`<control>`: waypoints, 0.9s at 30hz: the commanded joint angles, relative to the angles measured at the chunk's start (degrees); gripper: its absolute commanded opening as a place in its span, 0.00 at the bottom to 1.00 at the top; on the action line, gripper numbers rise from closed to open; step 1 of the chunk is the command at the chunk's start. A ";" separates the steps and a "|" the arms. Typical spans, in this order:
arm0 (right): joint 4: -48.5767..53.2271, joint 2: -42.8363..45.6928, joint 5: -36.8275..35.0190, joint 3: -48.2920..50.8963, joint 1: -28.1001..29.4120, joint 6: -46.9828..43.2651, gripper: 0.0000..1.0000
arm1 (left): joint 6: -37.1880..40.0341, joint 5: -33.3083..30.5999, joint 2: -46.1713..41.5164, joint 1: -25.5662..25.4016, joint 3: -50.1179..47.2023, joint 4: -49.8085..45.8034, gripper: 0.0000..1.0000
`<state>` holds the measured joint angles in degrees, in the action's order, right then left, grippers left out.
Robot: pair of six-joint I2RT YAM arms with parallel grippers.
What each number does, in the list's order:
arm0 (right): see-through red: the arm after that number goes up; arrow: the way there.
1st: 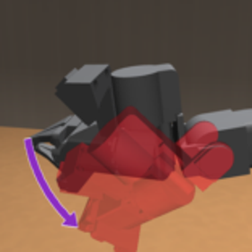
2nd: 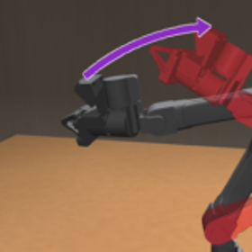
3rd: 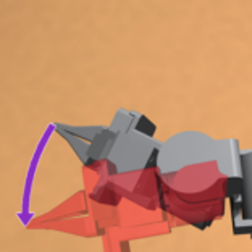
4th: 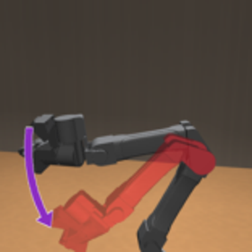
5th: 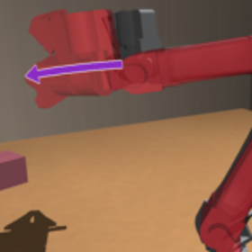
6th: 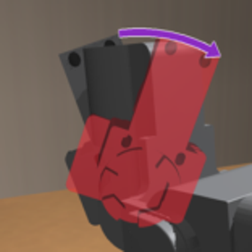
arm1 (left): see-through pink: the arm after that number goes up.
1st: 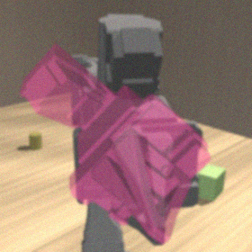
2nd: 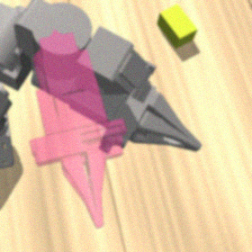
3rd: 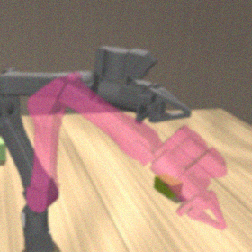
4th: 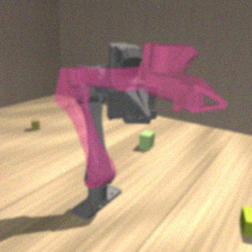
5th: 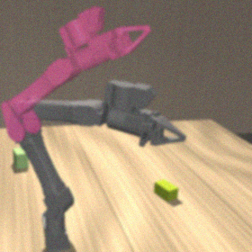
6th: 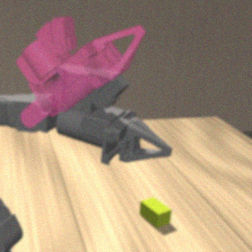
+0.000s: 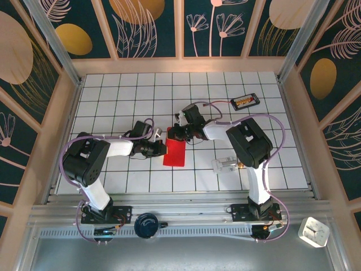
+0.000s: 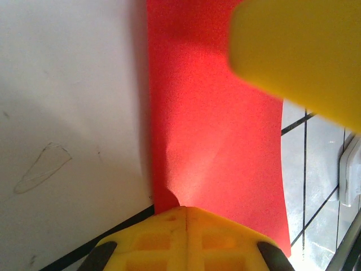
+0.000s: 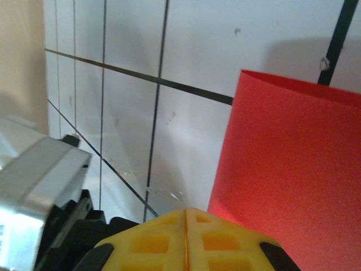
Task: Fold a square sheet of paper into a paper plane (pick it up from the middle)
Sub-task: First fold in half a square sheet of paper at the center of the table.
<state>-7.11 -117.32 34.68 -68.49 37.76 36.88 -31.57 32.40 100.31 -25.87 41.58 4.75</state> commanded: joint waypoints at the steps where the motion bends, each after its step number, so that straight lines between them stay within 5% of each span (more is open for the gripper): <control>1: 0.32 -1.22 1.95 -1.02 1.30 0.52 0.08 | 0.43 -8.32 5.66 -0.41 -3.52 -6.08 0.00; 27: 7.47 -8.32 -7.88 -8.50 1.66 -0.73 0.06 | 3.27 -11.74 7.09 -0.41 -4.58 -8.05 0.00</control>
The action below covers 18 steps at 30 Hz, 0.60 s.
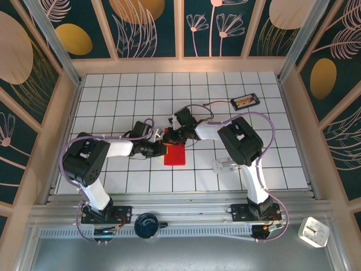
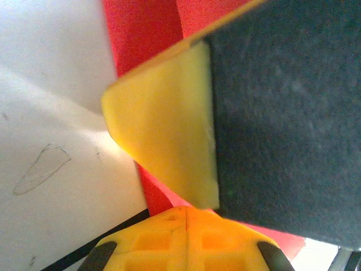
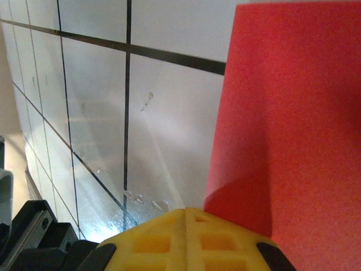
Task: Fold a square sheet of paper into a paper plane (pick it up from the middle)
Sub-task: First fold in half a square sheet of paper at the center of the table.
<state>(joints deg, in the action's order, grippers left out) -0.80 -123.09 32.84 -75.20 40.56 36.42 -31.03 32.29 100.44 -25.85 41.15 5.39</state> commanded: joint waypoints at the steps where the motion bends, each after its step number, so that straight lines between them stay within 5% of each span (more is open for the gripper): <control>1: 1.07 -2.81 -6.48 -2.11 -1.31 -0.05 0.06 | 2.82 -11.85 6.96 -0.46 -4.14 -8.94 0.00; 18: 3.54 -8.24 -11.11 -10.45 -4.39 -0.05 0.06 | 3.66 -13.09 7.18 -0.96 -4.32 -10.05 0.00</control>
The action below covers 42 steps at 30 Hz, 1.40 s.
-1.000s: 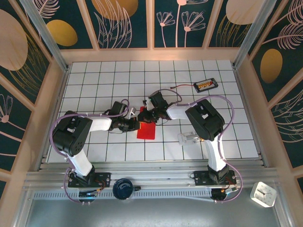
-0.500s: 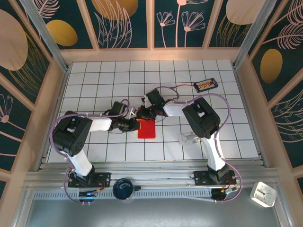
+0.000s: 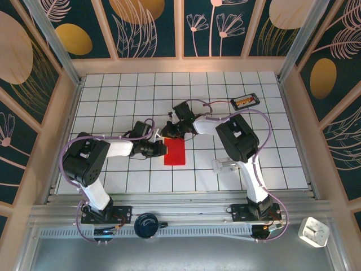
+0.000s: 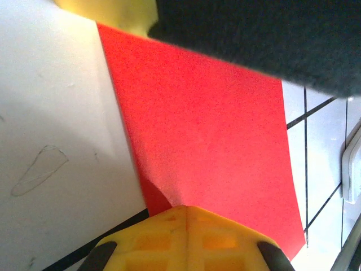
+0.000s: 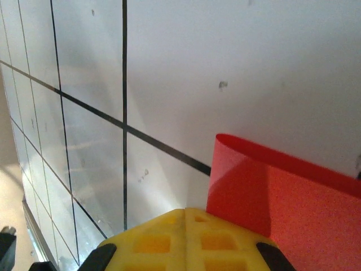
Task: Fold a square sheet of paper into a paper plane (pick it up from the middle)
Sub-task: First fold in half a square sheet of paper at the center of the table.
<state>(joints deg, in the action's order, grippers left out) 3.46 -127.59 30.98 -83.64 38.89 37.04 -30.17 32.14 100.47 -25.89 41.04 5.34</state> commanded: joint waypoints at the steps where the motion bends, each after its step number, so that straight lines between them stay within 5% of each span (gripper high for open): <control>1: -0.71 -3.97 -9.57 -2.44 -2.90 -0.54 0.06 | 2.84 -12.98 7.29 -0.96 -4.19 -10.09 0.00; 20: 0.71 -10.10 -13.30 -10.70 -7.14 0.58 0.05 | 2.81 -12.65 7.37 -1.01 -4.21 -9.83 0.00; 29: 3.15 -9.59 -9.16 -18.51 -9.86 -2.75 0.06 | 2.67 -12.18 6.85 -1.00 -3.47 -9.39 0.00; 42: -6.56 14.36 -4.45 11.67 -9.49 -5.47 0.07 | 1.60 -2.87 5.44 -4.10 -0.94 -6.41 0.00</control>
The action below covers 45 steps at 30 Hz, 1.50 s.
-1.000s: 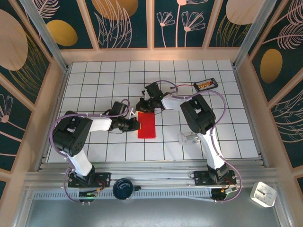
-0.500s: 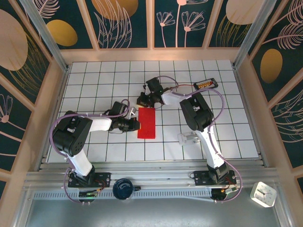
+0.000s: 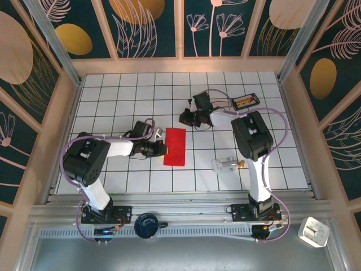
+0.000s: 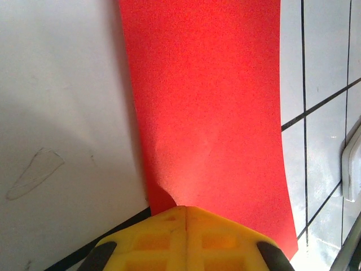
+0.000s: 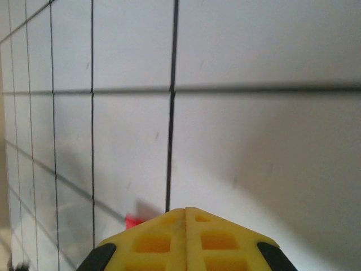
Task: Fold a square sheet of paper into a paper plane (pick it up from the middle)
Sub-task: First fold in half a square sheet of paper at the center of the table.
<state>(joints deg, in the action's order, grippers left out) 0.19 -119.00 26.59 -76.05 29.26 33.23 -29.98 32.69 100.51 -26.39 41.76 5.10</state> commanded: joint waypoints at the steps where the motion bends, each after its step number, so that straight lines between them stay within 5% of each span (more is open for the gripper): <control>1: -2.97 7.66 -1.04 6.17 0.04 -2.20 0.07 | 0.57 -3.08 5.39 -4.40 -1.17 -5.93 0.00; 9: -5.44 14.62 0.62 16.63 1.76 -1.56 0.07 | -5.00 -1.74 2.64 -6.64 -0.02 -2.25 0.00; 20: -10.18 3.13 6.79 8.91 6.24 1.22 0.07 | -4.01 -4.17 2.57 -6.62 1.22 -4.40 0.00; 28: -8.33 -1.53 4.60 8.15 5.82 0.89 0.06 | -4.67 -4.19 1.60 -6.65 1.70 -4.14 0.00; 37: -8.78 -3.10 3.47 10.65 5.37 -0.04 0.06 | -10.60 -1.61 -4.46 -6.11 2.83 4.56 0.23; 45: -8.62 -3.12 3.20 11.08 5.35 -0.37 0.06 | -12.53 -1.23 0.90 -2.46 4.63 7.11 0.02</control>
<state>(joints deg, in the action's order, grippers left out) -10.24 -119.44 32.03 -66.67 34.98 33.76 -41.39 30.63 98.91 -29.80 44.93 10.55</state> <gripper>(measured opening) 0.060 0.041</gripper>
